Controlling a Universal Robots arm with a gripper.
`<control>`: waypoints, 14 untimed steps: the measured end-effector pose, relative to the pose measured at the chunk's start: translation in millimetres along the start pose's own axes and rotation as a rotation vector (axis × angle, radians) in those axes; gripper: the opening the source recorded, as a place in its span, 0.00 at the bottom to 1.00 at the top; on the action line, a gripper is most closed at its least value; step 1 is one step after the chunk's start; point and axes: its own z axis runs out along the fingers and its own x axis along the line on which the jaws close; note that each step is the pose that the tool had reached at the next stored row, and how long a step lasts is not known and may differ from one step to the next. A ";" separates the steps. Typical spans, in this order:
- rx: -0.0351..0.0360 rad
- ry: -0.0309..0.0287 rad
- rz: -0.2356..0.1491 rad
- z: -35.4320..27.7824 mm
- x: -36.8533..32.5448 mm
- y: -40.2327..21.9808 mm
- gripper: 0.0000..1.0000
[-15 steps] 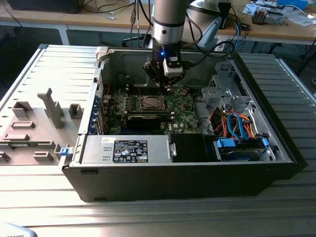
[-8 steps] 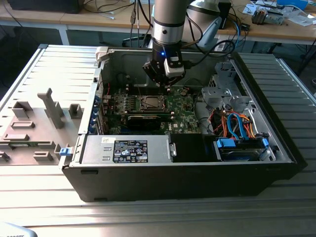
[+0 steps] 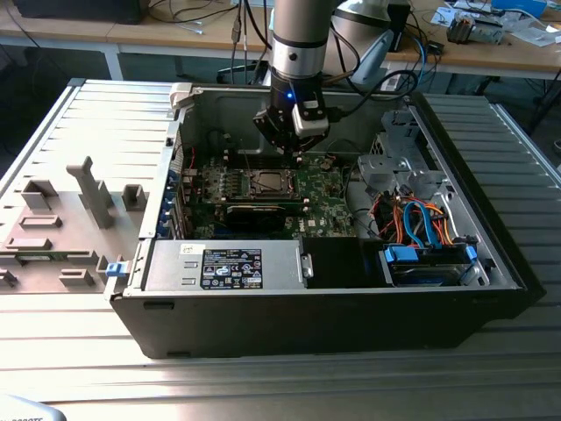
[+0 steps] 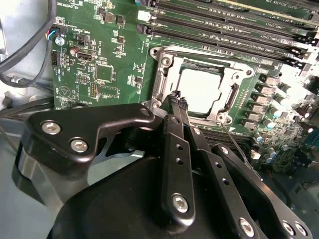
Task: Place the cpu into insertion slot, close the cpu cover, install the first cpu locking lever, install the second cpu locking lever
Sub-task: 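Install the first cpu locking lever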
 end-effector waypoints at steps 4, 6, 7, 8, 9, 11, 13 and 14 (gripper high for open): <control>-0.0002 -0.0002 -0.012 0.0 0.0 0.0 0.11; -0.0003 -0.0003 -0.017 0.0 0.0 0.0 0.11; -0.0003 -0.0004 -0.020 0.0 0.0 0.0 0.11; -0.0003 -0.0004 -0.023 0.0 0.0 0.0 0.11; -0.0004 -0.0004 -0.025 0.0 0.0 0.0 0.11; -0.0005 -0.0005 -0.030 0.0 0.0 0.0 0.11; -0.0006 -0.0007 -0.036 0.0 0.0 0.0 0.11; -0.0006 -0.0007 -0.038 0.0 0.0 0.0 0.11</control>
